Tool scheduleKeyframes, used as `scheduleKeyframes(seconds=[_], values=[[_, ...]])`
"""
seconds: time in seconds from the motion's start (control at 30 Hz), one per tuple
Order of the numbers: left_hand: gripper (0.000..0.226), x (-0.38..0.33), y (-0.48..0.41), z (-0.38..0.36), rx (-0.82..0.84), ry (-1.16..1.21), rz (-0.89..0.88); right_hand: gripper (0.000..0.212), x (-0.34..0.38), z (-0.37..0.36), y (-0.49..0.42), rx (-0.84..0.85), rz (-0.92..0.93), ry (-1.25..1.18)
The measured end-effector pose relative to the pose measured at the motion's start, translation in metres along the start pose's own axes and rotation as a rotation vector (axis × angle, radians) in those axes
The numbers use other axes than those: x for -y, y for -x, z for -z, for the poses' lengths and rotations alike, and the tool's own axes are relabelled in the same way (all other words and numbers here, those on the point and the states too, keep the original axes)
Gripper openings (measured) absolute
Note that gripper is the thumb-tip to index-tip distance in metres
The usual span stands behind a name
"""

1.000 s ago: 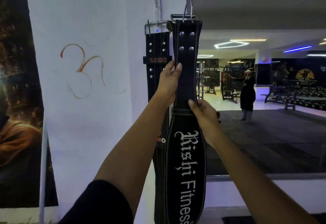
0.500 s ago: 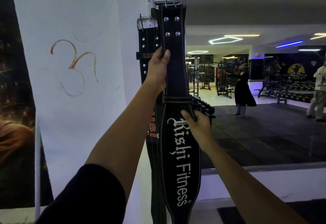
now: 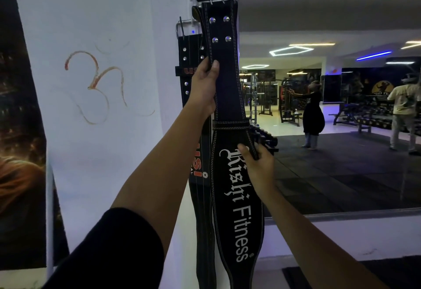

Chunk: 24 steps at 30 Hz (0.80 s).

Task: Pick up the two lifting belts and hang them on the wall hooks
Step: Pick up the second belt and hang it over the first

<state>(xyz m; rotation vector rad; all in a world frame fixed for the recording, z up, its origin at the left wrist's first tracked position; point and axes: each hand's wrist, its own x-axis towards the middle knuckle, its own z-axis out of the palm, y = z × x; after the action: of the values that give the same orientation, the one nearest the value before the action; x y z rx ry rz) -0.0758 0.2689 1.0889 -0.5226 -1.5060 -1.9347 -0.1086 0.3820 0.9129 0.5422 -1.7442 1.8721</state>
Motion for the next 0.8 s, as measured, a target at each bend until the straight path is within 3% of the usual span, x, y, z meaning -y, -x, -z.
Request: scheduleKeyframes(seconds=[0.2, 0.47, 0.67, 0.8], values=[[0.037, 0.007, 0.004, 0.006, 0.005, -0.003, 0.015, 0.041, -0.002, -0.002, 0.011, 0.016, 0.02, 0.071], [0.034, 0.008, 0.007, 0.01, -0.007, -0.024, -0.008, 0.02, 0.049, -0.021, -0.03, 0.053, 0.123, 0.001], [0.029, 0.006, 0.007, 0.012, 0.013, -0.021, -0.004, 0.035, 0.08, -0.026, -0.054, 0.063, 0.153, 0.026], [0.034, 0.006, 0.008, 0.013, -0.007, -0.034, 0.008, 0.027, 0.098, -0.029, -0.067, 0.1, 0.155, 0.017]])
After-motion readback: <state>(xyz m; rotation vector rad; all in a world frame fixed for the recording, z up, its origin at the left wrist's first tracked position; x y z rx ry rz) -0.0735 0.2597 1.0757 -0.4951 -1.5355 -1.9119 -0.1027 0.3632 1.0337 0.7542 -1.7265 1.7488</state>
